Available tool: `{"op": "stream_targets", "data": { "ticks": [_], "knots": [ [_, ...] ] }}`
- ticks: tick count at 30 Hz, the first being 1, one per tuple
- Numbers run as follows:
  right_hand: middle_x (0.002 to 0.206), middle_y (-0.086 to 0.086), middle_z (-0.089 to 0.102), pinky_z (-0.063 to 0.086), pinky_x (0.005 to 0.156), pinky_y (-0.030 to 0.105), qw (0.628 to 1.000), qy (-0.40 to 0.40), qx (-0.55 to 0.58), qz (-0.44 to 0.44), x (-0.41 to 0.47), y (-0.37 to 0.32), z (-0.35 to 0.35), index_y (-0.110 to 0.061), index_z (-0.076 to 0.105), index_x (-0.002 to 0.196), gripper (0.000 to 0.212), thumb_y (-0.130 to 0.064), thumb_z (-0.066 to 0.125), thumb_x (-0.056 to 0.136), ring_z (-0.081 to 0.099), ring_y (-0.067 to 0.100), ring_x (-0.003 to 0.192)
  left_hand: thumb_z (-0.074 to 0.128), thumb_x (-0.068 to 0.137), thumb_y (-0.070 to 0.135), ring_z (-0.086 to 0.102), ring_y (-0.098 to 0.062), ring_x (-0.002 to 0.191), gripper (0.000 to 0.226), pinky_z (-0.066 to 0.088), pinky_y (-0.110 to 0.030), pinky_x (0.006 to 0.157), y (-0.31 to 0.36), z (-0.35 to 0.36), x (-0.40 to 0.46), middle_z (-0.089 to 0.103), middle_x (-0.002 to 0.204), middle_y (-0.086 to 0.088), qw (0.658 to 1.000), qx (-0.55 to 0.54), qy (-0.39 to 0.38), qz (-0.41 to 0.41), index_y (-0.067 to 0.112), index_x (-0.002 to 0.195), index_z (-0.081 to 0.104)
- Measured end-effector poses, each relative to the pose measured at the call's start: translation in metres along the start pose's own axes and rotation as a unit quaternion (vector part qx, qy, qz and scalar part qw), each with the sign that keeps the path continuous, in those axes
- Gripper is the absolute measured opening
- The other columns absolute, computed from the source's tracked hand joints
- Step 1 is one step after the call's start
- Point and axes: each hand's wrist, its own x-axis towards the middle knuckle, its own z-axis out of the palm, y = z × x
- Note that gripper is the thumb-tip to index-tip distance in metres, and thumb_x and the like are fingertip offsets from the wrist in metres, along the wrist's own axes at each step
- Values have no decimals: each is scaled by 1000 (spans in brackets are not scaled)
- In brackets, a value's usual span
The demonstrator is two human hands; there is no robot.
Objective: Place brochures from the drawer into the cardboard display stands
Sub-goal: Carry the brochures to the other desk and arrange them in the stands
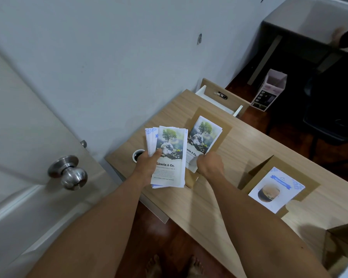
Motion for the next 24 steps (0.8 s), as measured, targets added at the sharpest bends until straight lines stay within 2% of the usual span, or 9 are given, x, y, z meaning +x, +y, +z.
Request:
{"op": "stream_targets", "data": {
  "ticks": [2, 4, 7, 9, 11, 14, 17, 21, 24],
  "knots": [
    [79, 13, 67, 50, 56, 35, 978, -65, 197, 9, -6, -1, -2, -7, 62, 88, 32, -34, 49, 99, 64, 27, 60, 65, 98, 29, 75, -25, 80, 19, 62, -41, 71, 2, 5, -5, 79, 91, -6, 1000, -8, -20, -7, 16, 110, 71],
    [70, 12, 65, 45, 50, 31, 930, -139, 338, 26, -18, -2, -10, -8, 62, 85, 39, -45, 57, 98, 59, 23, 53, 66, 97, 29, 76, -27, 83, 21, 62, -45, 76, 3, 11, -11, 80, 95, -8, 999, -21, -36, -11, 16, 113, 70],
    [75, 10, 73, 45, 56, 33, 925, -177, 335, 2, -32, 5, -16, -7, 69, 88, 45, -51, 77, 83, 60, 21, 59, 68, 96, 26, 76, -36, 94, 26, 61, -55, 84, 4, 22, -20, 79, 104, -16, 997, -40, -60, -8, 12, 118, 69],
    [83, 12, 78, 47, 58, 34, 930, -159, 331, -4, -38, 15, -18, -3, 68, 90, 42, -40, 86, 78, 65, 22, 65, 70, 95, 24, 74, -41, 99, 25, 58, -62, 88, 3, 31, -26, 77, 106, -20, 996, -46, -79, -13, 11, 116, 71],
    [86, 13, 78, 46, 55, 30, 933, -130, 334, -5, -43, 26, -23, 0, 68, 90, 33, -27, 85, 82, 66, 20, 65, 73, 92, 26, 74, -41, 100, 23, 57, -63, 90, 2, 38, -32, 78, 106, -19, 994, -41, -93, -26, 13, 111, 73],
    [91, 16, 79, 47, 56, 26, 936, -108, 334, -4, -49, 42, -33, 7, 69, 98, 32, -21, 79, 87, 65, 19, 67, 75, 88, 36, 75, -37, 101, 31, 56, -62, 91, 0, 48, -38, 79, 106, -15, 993, -22, -111, -39, 15, 112, 73],
    [86, 11, 79, 56, 61, 29, 933, -104, 345, 8, -52, 60, -43, 6, 71, 99, 23, -15, 74, 91, 71, 20, 70, 73, 92, 33, 75, -35, 101, 32, 57, -61, 90, -5, 59, -51, 79, 108, -12, 992, -14, -120, -46, 15, 118, 70],
    [96, 14, 79, 61, 67, 32, 932, -115, 344, -3, -59, 79, -56, -4, 74, 101, 10, -9, 67, 95, 73, 24, 80, 71, 94, 25, 75, -35, 101, 31, 57, -63, 88, -11, 72, -67, 78, 110, -12, 993, 8, -112, -38, 16, 124, 68],
    [100, 17, 77, 62, 71, 35, 932, -116, 344, 3, -61, 92, -66, -2, 69, 108, 13, -7, 63, 97, 73, 26, 82, 65, 99, 21, 75, -34, 98, 26, 58, -61, 85, -16, 83, -77, 77, 110, -13, 993, 14, -114, -32, 16, 124, 66]
  ]
}}
